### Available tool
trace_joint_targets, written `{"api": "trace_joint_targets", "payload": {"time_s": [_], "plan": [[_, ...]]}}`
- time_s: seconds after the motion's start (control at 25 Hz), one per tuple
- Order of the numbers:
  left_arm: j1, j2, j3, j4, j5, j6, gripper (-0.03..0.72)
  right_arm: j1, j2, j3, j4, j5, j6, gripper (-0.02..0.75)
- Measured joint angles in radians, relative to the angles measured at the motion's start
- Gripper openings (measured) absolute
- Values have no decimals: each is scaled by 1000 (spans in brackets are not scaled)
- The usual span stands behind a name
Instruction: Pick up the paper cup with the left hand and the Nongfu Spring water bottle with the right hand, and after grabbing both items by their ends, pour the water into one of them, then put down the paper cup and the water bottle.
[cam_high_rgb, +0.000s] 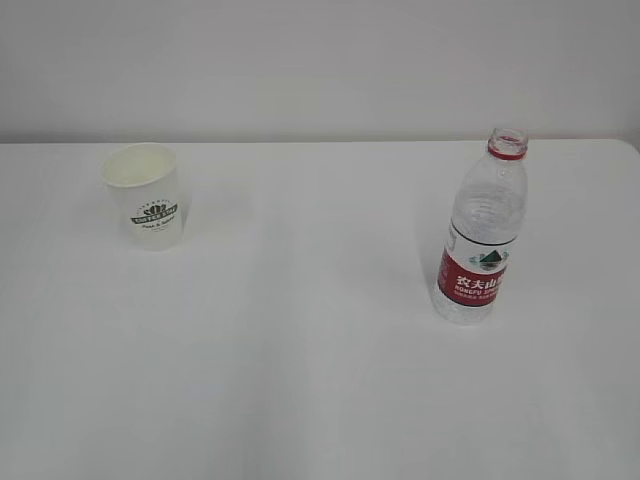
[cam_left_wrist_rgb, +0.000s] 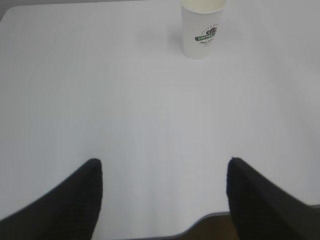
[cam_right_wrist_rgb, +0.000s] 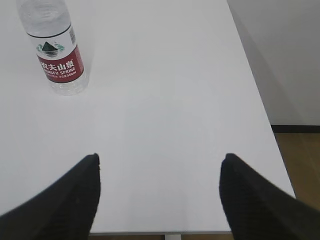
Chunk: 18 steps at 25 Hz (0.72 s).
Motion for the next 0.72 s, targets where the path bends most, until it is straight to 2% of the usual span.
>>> {"api": "trace_joint_targets", "payload": {"time_s": [0.72], "plan": [[0, 0, 0, 0, 0, 0, 555, 0, 0, 0, -2, 0, 0, 563]]}}
